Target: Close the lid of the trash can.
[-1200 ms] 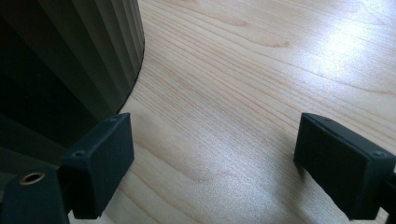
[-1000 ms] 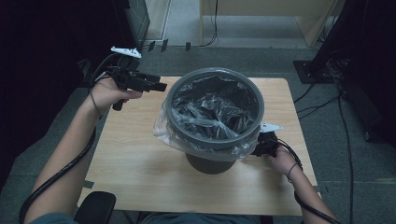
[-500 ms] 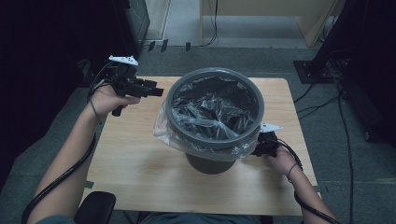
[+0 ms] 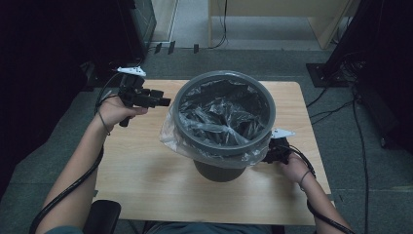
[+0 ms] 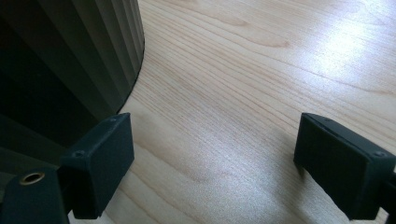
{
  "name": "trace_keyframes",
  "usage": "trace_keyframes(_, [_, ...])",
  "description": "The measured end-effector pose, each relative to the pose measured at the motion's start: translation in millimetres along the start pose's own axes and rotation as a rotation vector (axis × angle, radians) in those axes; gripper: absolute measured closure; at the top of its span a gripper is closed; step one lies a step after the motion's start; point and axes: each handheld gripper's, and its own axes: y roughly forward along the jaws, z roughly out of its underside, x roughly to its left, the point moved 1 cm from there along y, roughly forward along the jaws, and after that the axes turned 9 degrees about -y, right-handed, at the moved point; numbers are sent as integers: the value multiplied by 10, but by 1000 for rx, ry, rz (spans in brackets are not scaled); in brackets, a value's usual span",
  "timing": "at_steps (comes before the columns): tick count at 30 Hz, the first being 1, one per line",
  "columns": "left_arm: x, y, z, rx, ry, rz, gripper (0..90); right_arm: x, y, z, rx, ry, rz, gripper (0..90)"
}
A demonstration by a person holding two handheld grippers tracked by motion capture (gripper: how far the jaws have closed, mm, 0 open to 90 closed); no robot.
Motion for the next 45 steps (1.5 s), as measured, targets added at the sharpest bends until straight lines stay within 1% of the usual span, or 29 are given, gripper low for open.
trace_keyframes(3, [25, 24, 41, 6, 0, -11, 406, 3, -1, 0, 2, 3, -2, 118])
trace_keyframes(7, [59, 55, 104, 11, -6, -9, 402, 0, 0, 0, 0, 0, 0, 119])
trace_keyframes(9, [65, 65, 118, 14, -3, -13, 402, 0, 0, 0, 0, 0, 0, 118])
trace_keyframes(10, [75, 85, 142, 24, -1, -18, 401, 0, 0, 0, 0, 0, 0, 118])
trace_keyframes(16, [101, 125, 189, 18, -10, -11, 398, 0, 0, 0, 0, 0, 0, 119])
trace_keyframes(20, [134, 170, 248, 11, -21, 2, 397, 0, 0, 0, 0, 0, 0, 118])
trace_keyframes(27, [212, 208, 347, 8, -42, -5, 397, 0, 0, 0, 0, 0, 0, 119])
trace_keyframes(34, [270, 262, 430, 3, -68, 5, 397, 0, 0, 0, 0, 0, 0, 119])
trace_keyframes(36, [278, 273, 442, 3, -52, -10, 397, 0, 0, 0, 0, 0, 0, 119])
trace_keyframes(37, [282, 278, 450, 1, -38, -15, 397, 0, 0, 0, 0, -1, 0, 119])
trace_keyframes(38, [287, 281, 454, -1, -35, -14, 397, 0, 0, 0, 0, 0, 0, 119])
trace_keyframes(39, [294, 287, 462, -1, -43, -12, 397, -1, 0, 0, 0, -1, 0, 119])
trace_keyframes(43, [315, 316, 497, -4, -47, -7, 397, 0, 0, 0, 0, 0, 0, 119])
trace_keyframes(45, [335, 349, 531, 0, -50, -12, 396, -1, 0, 0, 0, -1, 0, 118])
